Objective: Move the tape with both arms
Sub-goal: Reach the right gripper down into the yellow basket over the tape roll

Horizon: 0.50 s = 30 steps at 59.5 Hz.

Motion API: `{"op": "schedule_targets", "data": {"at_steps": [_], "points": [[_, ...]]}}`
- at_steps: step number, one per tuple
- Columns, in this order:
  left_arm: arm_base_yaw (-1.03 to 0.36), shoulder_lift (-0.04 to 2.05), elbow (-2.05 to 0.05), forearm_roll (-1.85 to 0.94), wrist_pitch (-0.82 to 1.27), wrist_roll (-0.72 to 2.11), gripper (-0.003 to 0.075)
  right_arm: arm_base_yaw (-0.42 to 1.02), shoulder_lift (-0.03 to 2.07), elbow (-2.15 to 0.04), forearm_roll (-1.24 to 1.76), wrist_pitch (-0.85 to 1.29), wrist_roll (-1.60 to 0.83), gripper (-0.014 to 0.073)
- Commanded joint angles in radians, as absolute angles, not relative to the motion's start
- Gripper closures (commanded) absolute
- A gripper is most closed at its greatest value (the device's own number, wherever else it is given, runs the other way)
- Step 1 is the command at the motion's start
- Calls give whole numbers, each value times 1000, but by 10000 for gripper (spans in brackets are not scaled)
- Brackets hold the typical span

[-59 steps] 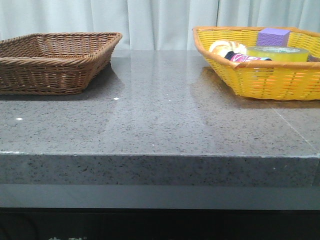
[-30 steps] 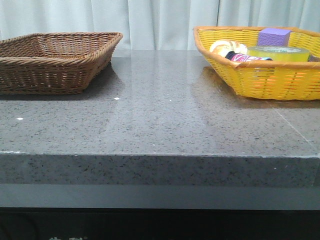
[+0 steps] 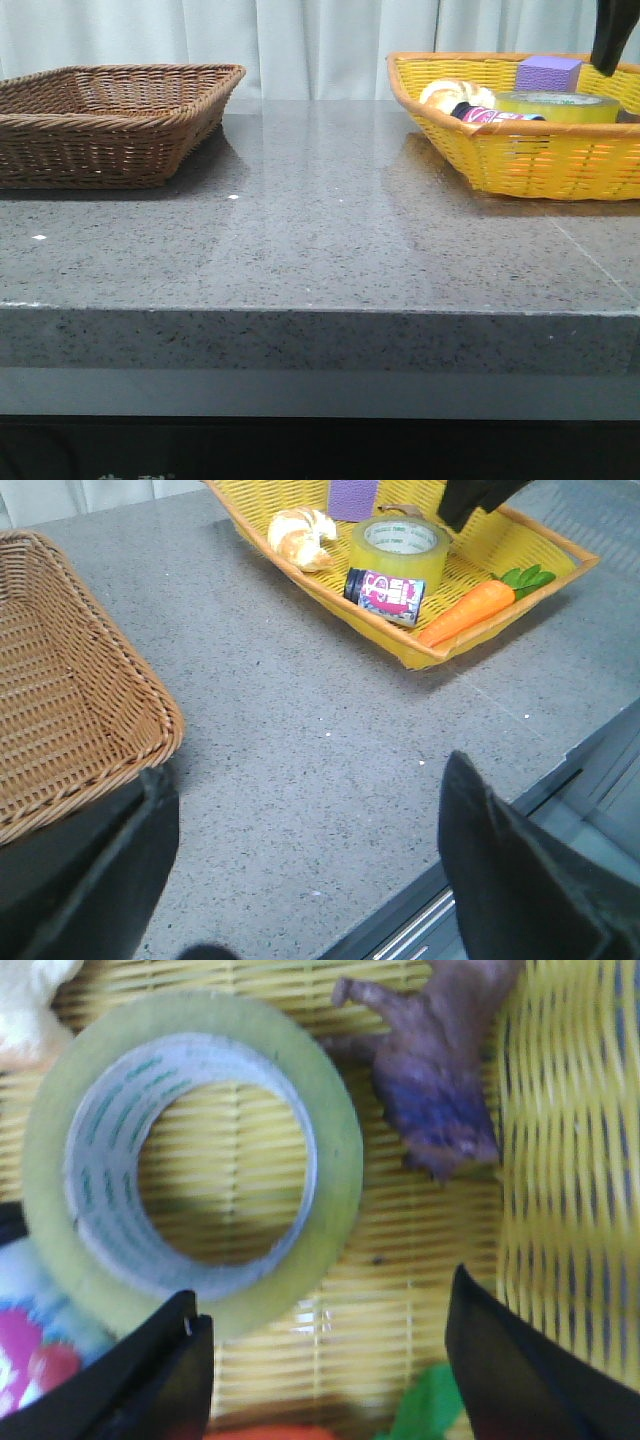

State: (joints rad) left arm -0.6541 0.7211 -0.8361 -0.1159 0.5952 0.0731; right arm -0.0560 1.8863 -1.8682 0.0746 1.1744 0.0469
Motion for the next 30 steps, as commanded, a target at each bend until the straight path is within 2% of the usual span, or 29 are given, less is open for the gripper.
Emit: {"op": "schedule_targets", "data": {"at_steps": [1, 13, 30], "points": [[-664, 723, -872, -143, 518, 72, 195, -60, 1885, -1953, 81, 1150, 54, 88], [-664, 723, -872, -152, 518, 72, 195, -60, 1967, -2024, 93, 1131, 54, 200], [-664, 723, -872, -159, 520, 72, 195, -60, 2039, -2065, 145, 1122, 54, 207]]}}
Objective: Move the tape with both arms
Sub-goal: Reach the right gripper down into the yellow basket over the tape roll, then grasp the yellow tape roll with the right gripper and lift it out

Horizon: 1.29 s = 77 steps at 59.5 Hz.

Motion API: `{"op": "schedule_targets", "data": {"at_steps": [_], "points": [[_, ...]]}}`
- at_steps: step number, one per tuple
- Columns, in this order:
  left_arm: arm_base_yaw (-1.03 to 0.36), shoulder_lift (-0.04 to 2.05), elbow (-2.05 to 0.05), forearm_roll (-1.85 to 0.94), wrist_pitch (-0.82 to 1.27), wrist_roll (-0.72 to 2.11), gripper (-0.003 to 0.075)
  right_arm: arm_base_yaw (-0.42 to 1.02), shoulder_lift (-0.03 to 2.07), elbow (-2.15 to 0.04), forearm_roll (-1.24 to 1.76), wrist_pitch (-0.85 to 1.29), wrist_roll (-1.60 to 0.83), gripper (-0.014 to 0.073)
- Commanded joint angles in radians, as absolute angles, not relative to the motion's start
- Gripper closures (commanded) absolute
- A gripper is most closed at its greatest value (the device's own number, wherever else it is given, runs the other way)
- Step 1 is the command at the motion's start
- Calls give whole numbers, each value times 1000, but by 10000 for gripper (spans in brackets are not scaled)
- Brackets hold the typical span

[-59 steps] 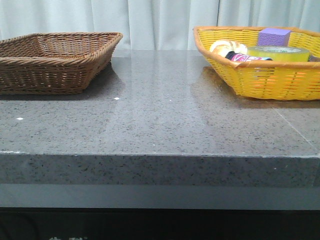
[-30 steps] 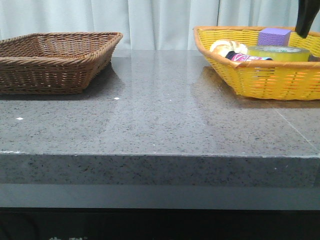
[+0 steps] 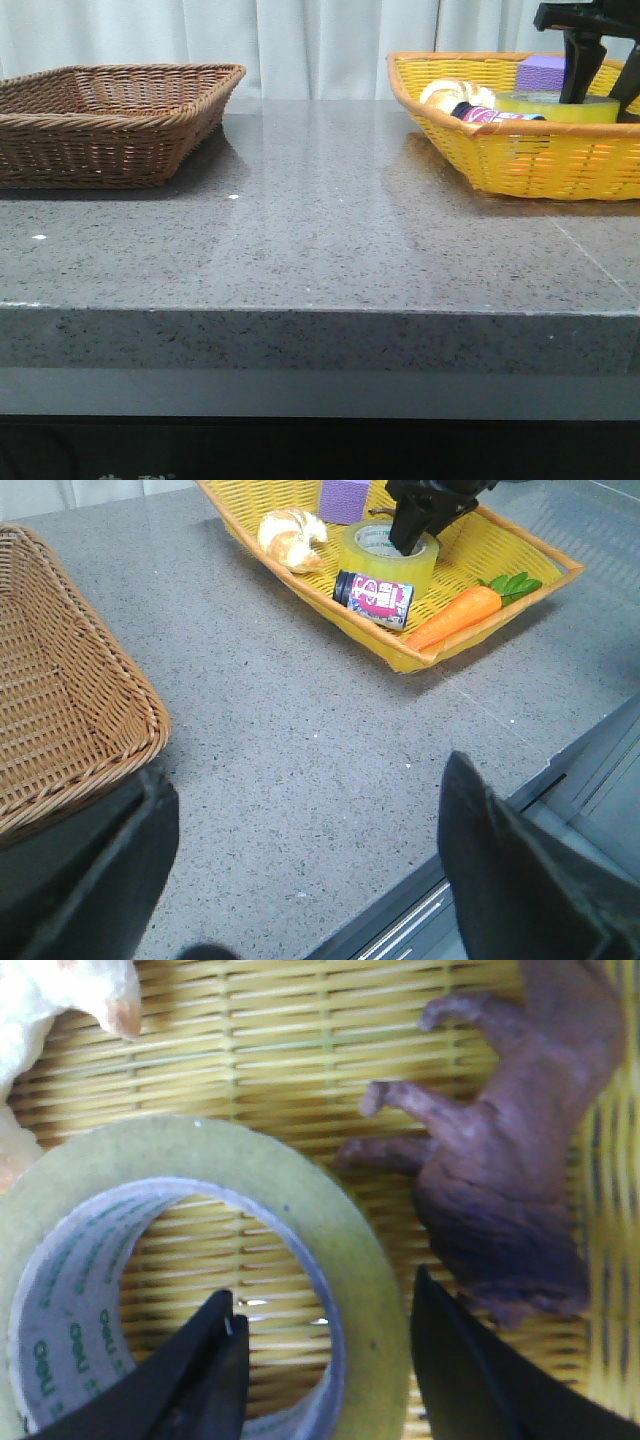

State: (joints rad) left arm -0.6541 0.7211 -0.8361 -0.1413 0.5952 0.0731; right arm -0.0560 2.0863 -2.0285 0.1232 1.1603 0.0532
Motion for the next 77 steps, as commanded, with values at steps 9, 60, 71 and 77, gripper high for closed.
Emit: {"op": "schedule_targets", "data": {"at_steps": [9, 60, 71, 77], "points": [[-664, 723, -872, -159, 520, 72, 195, -60, 2049, -2065, 154, 1127, 54, 360], [-664, 723, -872, -159, 518, 72, 195, 168, 1783, -2168, 157, 1235, -89, 453], [-664, 723, -872, -159, 518, 72, 195, 332, 1791, -2158, 156, 1242, -127, 453], [-664, 723, -872, -159, 518, 72, 195, 416, 1807, -2146, 139, 1242, -151, 453]]}}
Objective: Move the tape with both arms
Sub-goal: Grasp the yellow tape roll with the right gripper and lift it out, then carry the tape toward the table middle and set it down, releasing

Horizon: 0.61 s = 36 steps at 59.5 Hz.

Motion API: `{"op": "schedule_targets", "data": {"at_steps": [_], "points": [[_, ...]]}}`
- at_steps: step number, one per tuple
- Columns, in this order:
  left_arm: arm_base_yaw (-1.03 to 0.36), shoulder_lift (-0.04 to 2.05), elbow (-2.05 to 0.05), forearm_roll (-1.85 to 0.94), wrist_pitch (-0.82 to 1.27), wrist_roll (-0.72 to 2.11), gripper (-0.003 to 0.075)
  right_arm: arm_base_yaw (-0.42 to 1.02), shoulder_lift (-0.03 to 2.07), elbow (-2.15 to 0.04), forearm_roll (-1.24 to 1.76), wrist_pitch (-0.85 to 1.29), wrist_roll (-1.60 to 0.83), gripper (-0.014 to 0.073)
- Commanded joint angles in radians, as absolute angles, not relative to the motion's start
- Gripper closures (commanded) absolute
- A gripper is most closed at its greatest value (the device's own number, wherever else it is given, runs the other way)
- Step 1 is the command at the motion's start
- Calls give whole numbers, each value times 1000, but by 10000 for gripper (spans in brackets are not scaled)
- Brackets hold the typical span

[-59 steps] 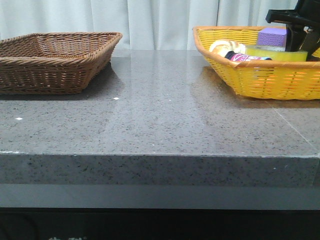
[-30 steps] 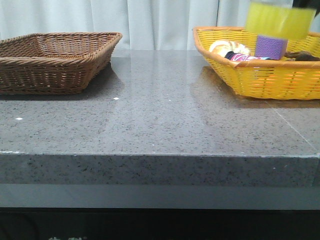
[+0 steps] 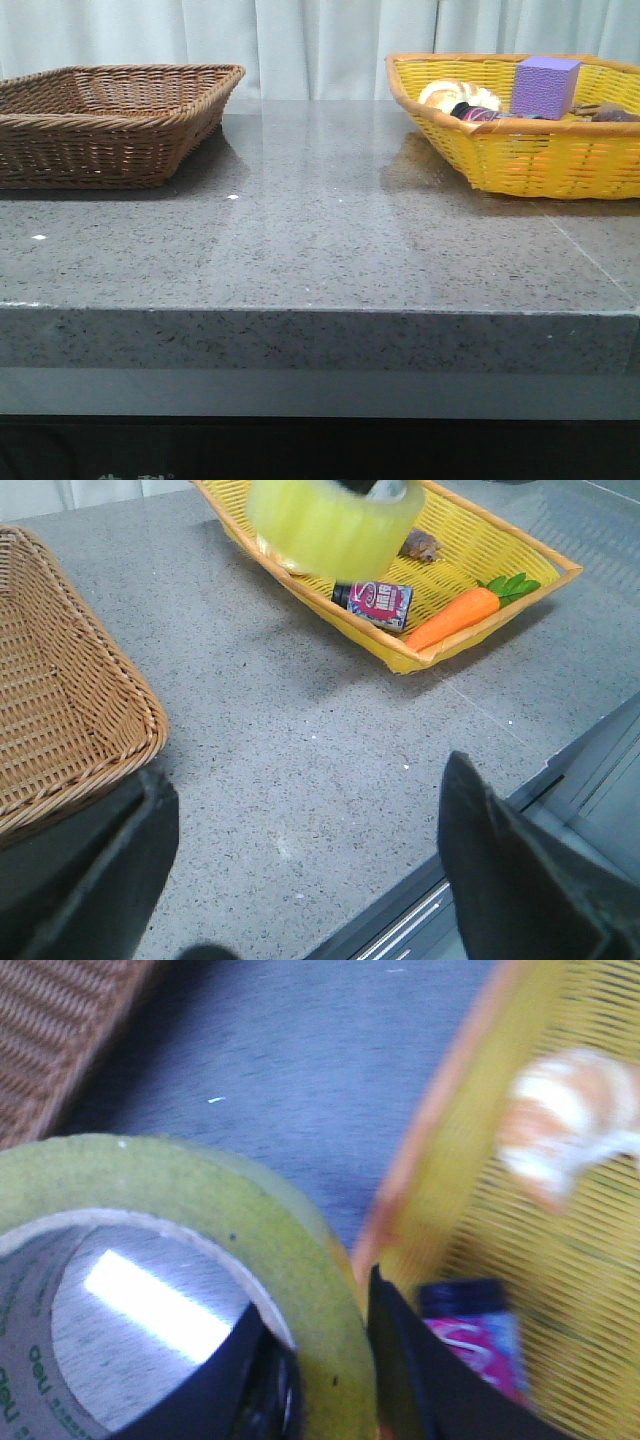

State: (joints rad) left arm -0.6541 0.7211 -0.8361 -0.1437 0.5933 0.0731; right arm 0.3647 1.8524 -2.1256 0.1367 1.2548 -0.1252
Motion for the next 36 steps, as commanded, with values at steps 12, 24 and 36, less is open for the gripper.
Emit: {"op": "schedule_targets", "data": {"at_steps": [12, 24, 36], "points": [[-664, 723, -872, -159, 518, 72, 195, 521, 1869, -2117, 58, 1243, -151, 453], [-664, 723, -872, -159, 518, 72, 195, 547, 1966, -2117, 25, 1234, -151, 453], [-664, 723, -872, -159, 518, 72, 195, 547, 2042, -2117, -23, 1234, -151, 450]]}}
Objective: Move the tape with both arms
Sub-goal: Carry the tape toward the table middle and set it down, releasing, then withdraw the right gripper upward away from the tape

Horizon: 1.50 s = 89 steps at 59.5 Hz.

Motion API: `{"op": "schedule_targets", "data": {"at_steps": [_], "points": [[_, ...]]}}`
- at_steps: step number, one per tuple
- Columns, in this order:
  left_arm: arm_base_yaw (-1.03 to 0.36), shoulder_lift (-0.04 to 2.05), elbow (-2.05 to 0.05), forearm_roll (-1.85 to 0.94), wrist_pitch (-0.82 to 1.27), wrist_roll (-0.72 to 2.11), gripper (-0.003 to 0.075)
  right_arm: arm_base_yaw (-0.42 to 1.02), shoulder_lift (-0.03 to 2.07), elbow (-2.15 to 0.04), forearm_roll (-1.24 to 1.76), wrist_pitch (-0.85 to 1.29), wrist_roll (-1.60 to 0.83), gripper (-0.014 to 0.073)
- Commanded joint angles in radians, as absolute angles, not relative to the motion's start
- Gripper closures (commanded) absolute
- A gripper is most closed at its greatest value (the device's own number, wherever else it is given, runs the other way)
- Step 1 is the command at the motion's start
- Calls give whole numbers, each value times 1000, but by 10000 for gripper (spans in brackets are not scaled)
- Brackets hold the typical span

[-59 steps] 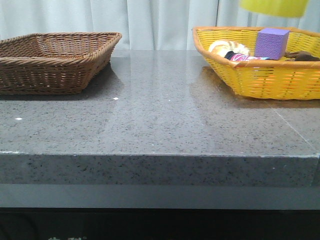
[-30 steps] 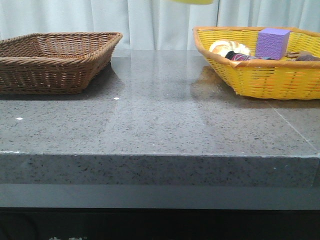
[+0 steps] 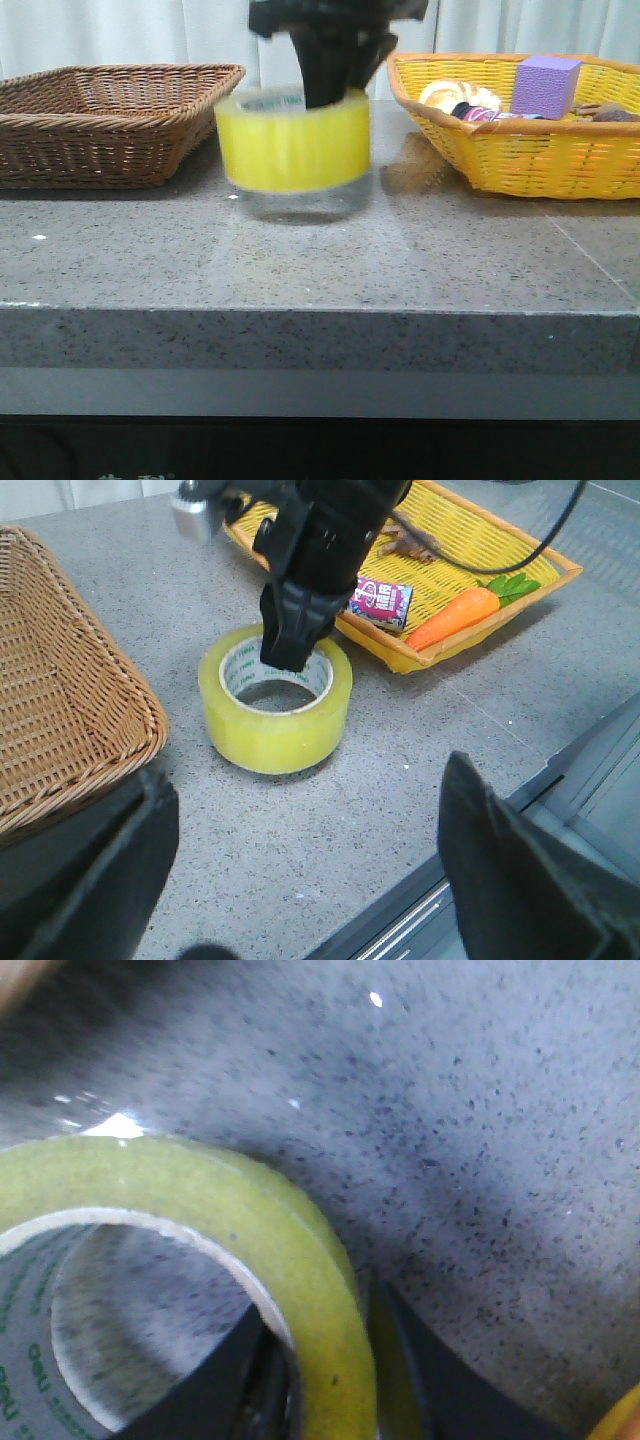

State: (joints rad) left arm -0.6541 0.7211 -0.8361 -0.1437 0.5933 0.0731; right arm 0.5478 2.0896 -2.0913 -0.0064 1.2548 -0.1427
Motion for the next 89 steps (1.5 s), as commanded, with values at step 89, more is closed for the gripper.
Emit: {"op": "schedule_targets", "data": {"at_steps": [89], "points": [[-664, 912, -872, -157, 455, 72, 195, 500, 811, -907, 214, 505, -140, 180]]}}
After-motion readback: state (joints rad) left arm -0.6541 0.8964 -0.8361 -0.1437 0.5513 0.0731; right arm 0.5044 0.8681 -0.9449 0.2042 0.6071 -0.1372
